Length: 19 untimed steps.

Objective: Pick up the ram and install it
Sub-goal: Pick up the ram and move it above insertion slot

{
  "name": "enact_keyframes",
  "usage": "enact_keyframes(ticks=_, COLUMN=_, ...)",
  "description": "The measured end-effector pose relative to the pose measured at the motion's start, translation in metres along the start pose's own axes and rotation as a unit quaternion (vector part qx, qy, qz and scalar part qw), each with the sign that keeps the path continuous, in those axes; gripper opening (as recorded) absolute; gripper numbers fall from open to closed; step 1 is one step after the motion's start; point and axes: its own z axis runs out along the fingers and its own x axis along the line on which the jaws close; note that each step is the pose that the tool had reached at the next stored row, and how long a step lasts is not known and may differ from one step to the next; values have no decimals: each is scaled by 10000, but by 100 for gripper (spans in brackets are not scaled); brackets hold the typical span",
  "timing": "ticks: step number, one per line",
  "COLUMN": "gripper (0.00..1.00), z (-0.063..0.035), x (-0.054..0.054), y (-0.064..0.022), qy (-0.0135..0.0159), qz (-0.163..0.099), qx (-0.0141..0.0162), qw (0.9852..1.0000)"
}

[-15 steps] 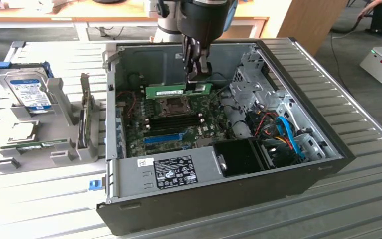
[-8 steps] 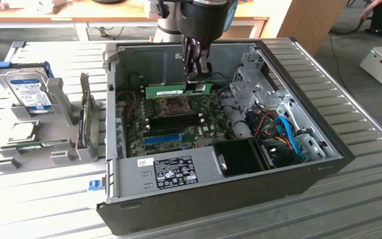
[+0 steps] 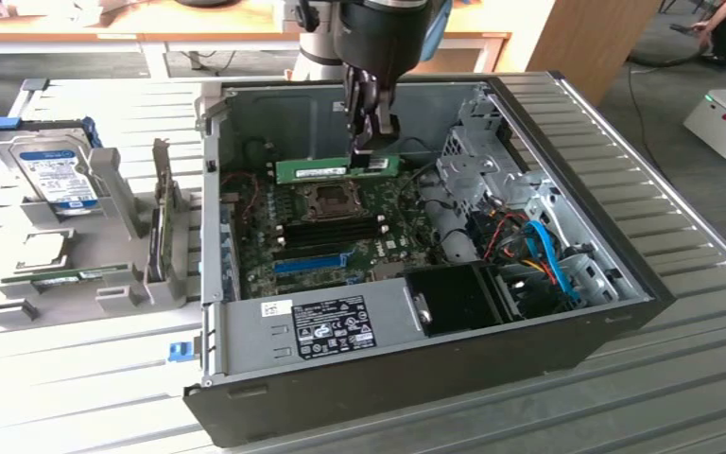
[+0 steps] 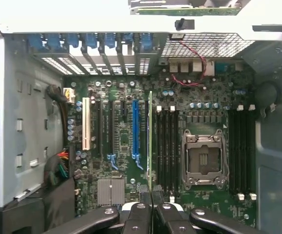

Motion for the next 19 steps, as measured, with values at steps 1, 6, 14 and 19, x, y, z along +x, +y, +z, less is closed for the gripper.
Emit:
enact_keyframes(ticks=1, gripper=12, z=4, x=-22, y=0, qy=-1, qz=0, qx=0, qw=10000)
enact_keyframes(ticks=6, gripper=12, z=21, x=-132, y=3, qy=-2, qz=0, qx=0, qw=10000)
enact_keyframes(ticks=14, gripper=12, z=35, x=-227, y=5, qy=-5, qz=-1, qx=0, qw=10000)
enact_keyframes(ticks=19, gripper=12, z=34, x=-229, y=-16, qy=-5, qz=0, qx=0, qw=10000)
